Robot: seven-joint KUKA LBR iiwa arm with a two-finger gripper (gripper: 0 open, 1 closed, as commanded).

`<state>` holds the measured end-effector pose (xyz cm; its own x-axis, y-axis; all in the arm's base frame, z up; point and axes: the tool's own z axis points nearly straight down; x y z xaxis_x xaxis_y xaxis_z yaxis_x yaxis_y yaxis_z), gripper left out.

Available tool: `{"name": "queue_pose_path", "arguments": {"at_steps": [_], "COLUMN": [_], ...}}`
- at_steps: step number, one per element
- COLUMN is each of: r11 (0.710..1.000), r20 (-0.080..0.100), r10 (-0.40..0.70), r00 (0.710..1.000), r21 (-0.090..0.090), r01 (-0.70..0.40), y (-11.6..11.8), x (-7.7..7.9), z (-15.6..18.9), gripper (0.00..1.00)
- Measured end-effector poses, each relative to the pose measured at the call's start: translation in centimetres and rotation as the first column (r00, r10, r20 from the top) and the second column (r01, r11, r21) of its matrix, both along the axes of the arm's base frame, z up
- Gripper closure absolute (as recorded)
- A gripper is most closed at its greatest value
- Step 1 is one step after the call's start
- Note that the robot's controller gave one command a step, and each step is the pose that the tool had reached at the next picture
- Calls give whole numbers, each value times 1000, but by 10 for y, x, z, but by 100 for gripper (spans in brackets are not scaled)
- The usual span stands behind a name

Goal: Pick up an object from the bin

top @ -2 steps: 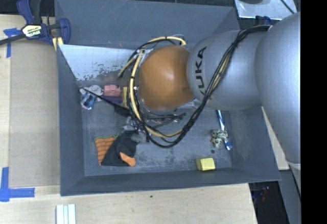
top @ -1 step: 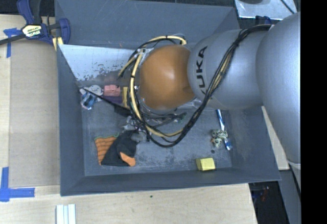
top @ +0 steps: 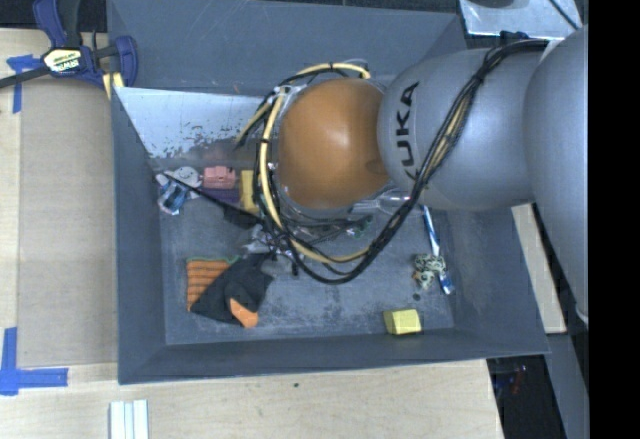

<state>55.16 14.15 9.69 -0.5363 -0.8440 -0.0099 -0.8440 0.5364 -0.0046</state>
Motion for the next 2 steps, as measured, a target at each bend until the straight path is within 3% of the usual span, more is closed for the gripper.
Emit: {"name": "queue_pose_path", "arguments": {"at_steps": [1, 2], "r11": [1000, 1000], "r20": [11, 9], "r10": [-1, -3], "r00": [1000, 1000], "r21": [3, 3], "r01": [1, 3], "y": [1, 0], "x": [3, 2], "z": [42, 78], "gripper": [100, 100]}}
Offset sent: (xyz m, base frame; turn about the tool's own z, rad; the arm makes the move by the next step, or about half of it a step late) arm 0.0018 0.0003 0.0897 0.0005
